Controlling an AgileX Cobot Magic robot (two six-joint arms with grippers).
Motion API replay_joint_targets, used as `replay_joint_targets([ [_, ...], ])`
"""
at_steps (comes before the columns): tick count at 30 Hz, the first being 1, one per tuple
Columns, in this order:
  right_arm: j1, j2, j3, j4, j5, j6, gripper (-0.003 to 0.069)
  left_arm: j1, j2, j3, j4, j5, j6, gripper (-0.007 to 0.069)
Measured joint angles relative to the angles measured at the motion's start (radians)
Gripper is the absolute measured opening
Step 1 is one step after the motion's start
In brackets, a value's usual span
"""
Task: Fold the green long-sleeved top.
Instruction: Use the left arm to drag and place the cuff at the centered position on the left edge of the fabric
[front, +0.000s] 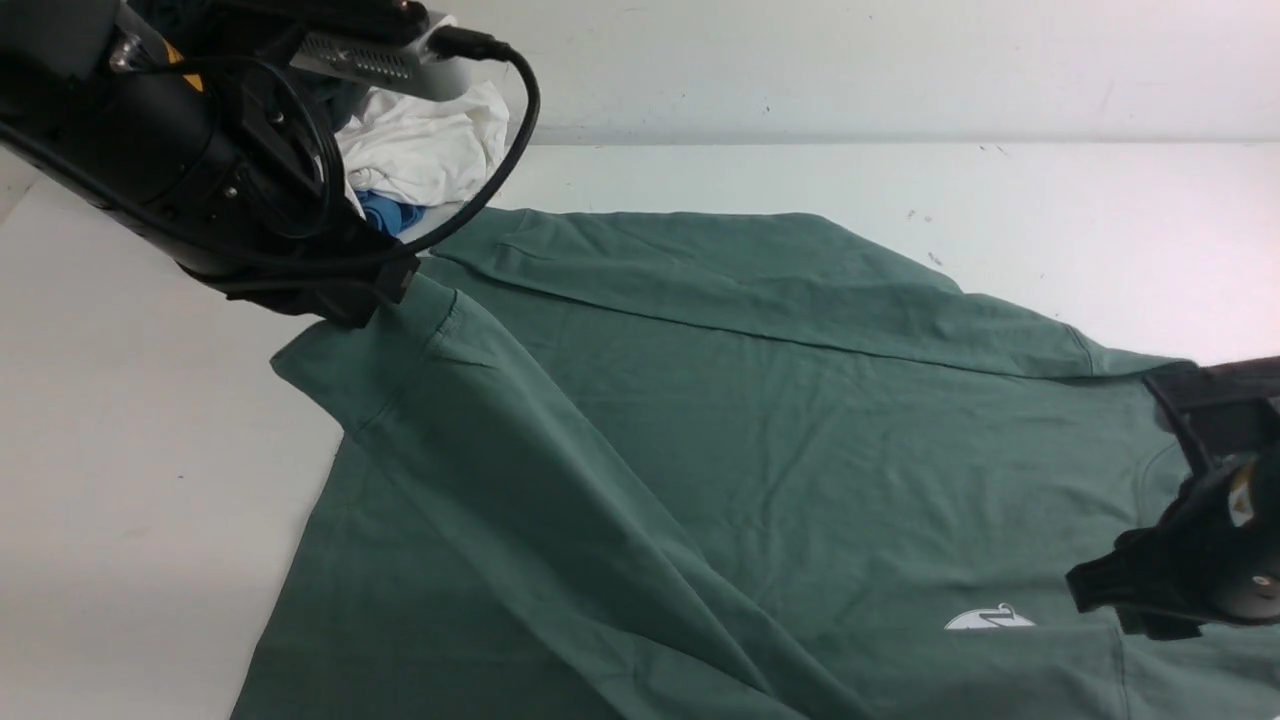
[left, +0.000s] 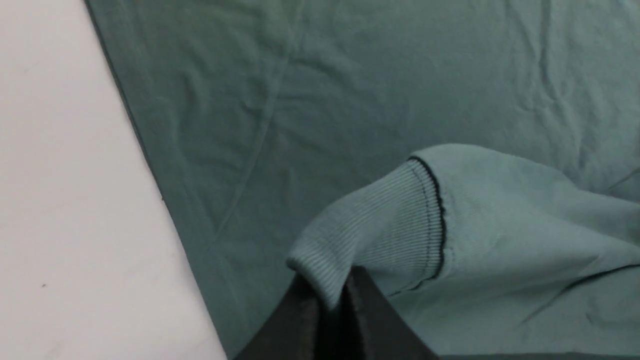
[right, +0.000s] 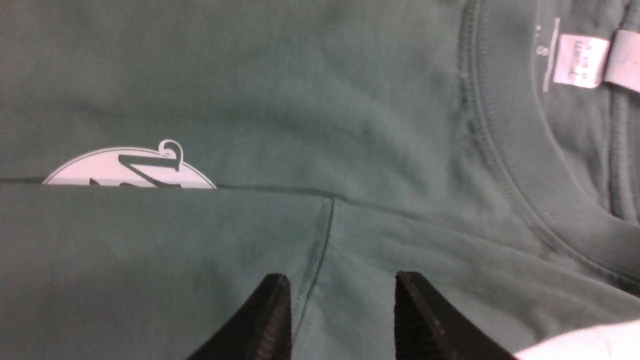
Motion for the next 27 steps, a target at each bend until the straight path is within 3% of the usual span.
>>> replay_joint_targets([
  [13, -0.001, 0.193, -0.013, -0.063, -0.086, 0.108, 0.0314, 0.0, 0.012, 0.0, 0.056, 0.027, 0.0, 0.0016],
  [17, -0.001, 0.194, -0.014, -0.064, -0.09, 0.119, 0.0288, 0.0, 0.022, 0.0, 0.059, 0.027, 0.0, 0.0016],
  [27, -0.001, 0.169, -0.009, -0.06, -0.079, 0.12, 0.0031, 0.0, 0.023, 0.0, 0.059, 0.027, 0.0, 0.0016],
])
